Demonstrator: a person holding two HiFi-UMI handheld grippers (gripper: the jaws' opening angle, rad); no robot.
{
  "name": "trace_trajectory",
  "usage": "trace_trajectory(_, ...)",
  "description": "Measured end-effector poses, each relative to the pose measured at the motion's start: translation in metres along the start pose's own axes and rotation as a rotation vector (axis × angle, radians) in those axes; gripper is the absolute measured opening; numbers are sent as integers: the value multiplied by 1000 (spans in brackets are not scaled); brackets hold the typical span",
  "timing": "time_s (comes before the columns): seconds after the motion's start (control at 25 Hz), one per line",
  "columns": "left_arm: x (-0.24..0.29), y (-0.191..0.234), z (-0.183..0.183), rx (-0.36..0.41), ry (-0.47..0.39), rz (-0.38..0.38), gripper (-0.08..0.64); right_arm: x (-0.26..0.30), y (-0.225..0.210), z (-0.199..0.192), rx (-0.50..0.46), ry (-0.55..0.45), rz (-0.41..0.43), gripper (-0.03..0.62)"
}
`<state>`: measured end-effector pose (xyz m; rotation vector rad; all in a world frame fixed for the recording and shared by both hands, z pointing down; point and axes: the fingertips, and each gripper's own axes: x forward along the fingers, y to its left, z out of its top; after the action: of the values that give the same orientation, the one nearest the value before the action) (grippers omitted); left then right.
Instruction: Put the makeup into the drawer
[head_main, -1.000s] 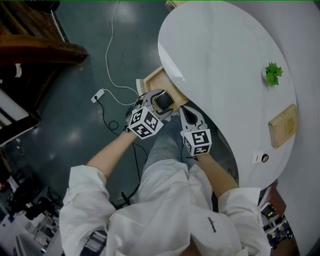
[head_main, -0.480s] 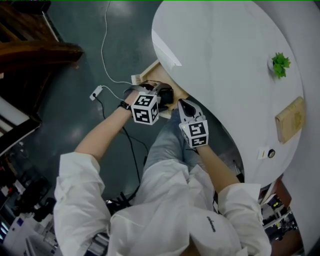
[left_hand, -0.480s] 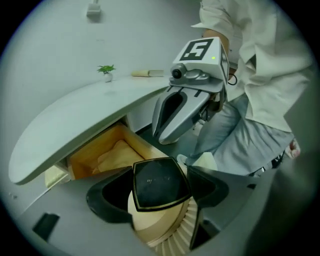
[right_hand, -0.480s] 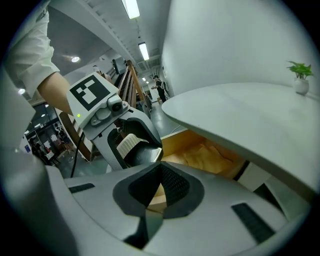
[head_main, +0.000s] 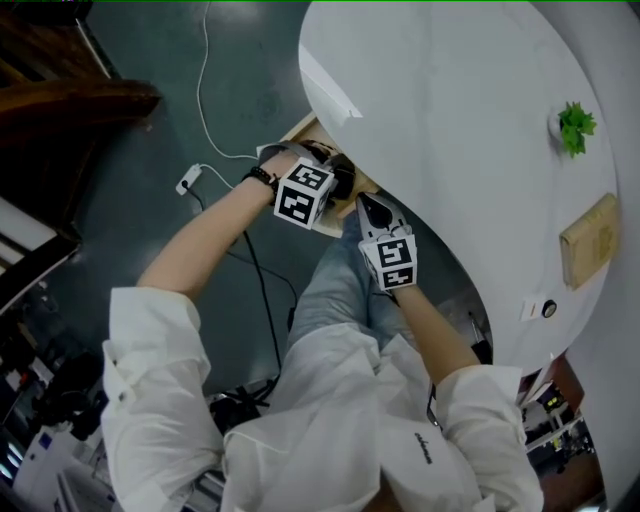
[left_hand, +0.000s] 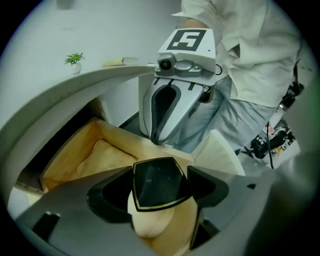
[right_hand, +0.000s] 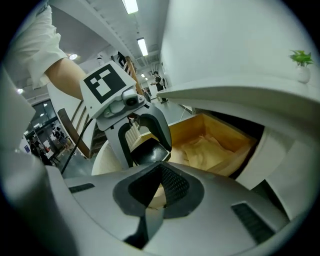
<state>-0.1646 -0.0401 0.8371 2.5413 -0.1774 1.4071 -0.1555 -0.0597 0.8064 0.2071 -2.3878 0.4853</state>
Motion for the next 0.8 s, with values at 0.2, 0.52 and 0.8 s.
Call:
trace_trajectory(0.2, 22, 9, -7, 79, 55, -57, 356, 6, -4, -8, 14, 6, -9, 17)
trace_trajectory(0.52, 67, -1, -22, 220, 139, -116, 356, 13, -8, -22, 49, 10, -18, 17)
trace_trajectory(0.8, 88, -4, -27, 285, 152, -117, 356, 18, -4, -29, 53, 22, -15, 17)
